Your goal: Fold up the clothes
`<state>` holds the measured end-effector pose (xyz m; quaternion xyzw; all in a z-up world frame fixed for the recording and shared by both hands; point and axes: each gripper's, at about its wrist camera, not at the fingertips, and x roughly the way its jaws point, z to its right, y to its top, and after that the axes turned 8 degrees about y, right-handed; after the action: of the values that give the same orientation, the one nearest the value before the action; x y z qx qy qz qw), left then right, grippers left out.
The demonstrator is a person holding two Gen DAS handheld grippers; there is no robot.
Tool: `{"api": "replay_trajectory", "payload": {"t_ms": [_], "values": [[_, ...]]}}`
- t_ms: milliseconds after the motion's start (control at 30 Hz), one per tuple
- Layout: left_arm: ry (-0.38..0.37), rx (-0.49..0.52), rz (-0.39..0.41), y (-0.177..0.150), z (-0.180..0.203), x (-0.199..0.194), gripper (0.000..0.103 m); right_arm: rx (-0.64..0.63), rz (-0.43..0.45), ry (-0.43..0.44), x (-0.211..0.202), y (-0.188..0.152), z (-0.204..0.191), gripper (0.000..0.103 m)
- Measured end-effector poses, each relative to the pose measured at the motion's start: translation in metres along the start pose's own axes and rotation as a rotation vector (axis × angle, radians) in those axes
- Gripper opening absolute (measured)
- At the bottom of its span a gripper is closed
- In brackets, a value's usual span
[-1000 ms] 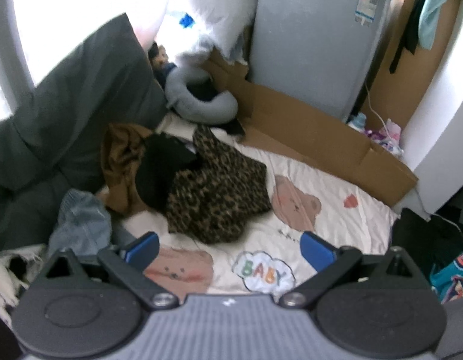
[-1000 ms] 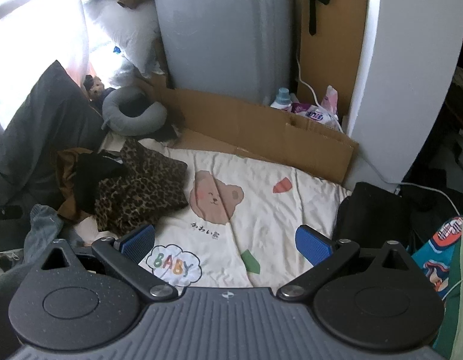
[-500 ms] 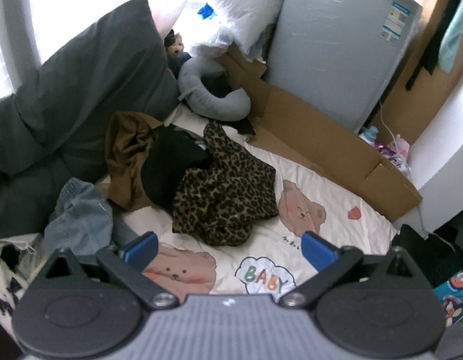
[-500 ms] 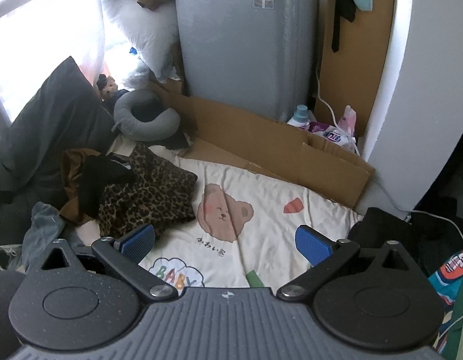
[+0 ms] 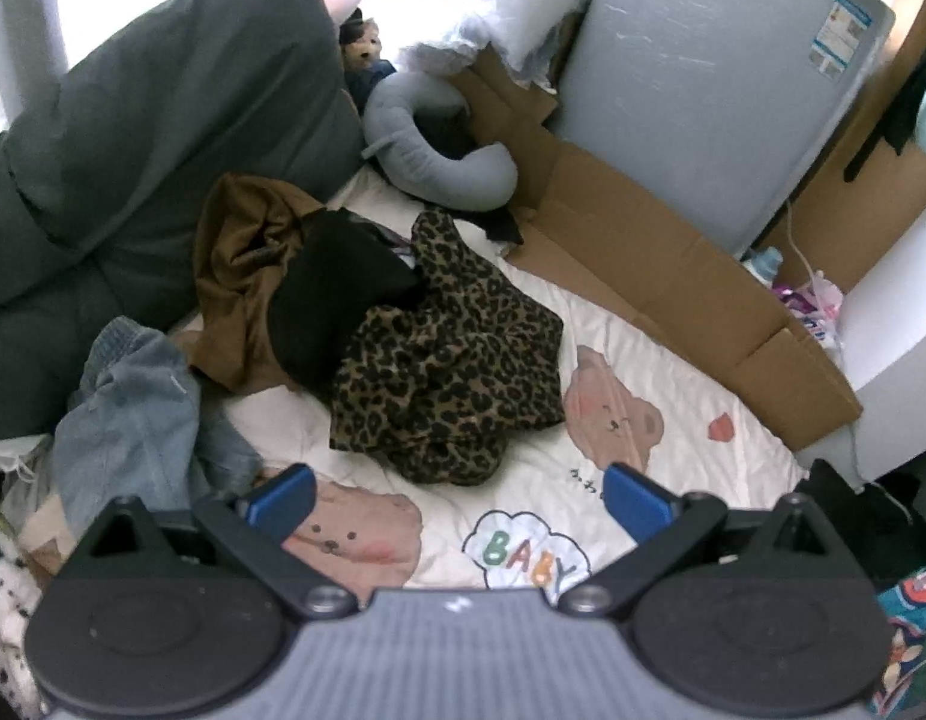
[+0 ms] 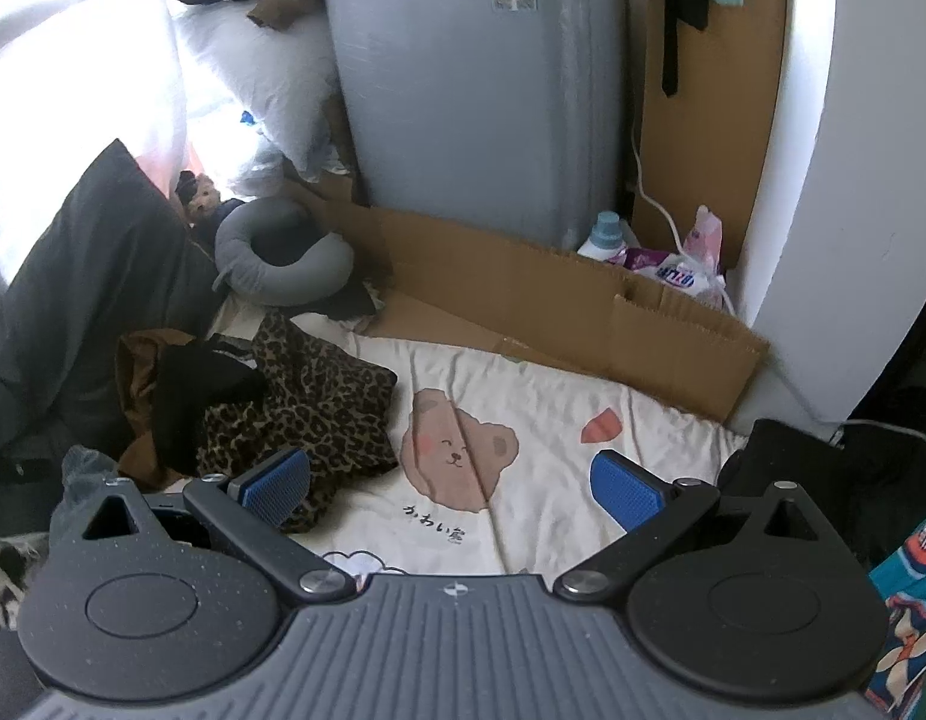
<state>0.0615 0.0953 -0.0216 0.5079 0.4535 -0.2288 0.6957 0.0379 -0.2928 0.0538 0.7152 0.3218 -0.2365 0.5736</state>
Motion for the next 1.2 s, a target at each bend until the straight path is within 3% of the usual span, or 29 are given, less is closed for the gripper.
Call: {"api": "replay_trajectory", "payload": {"t_ms": [233, 567, 833, 1200], "values": [[-0.041, -0.009, 0.003, 0.003, 0.004, 0.026, 0.103, -0.017, -0.011, -0.01, 0.024, 0.018, 0.002, 0.103], [0.048, 0.087, -0.005, 0.016, 0.011, 0.068, 0.102, -0.03, -0.017, -0.026, 0.061, 0.035, 0.013, 0.103], [0.109, 0.095, -0.001, 0.023, 0.001, 0.107, 0.102, -0.046, -0.047, -0.04, 0.1, 0.039, 0.021, 0.103], [0.087, 0.08, -0.014, 0.011, -0.003, 0.167, 0.102, 0.028, -0.199, 0.06, 0.172, 0.017, 0.048, 0.103]]}}
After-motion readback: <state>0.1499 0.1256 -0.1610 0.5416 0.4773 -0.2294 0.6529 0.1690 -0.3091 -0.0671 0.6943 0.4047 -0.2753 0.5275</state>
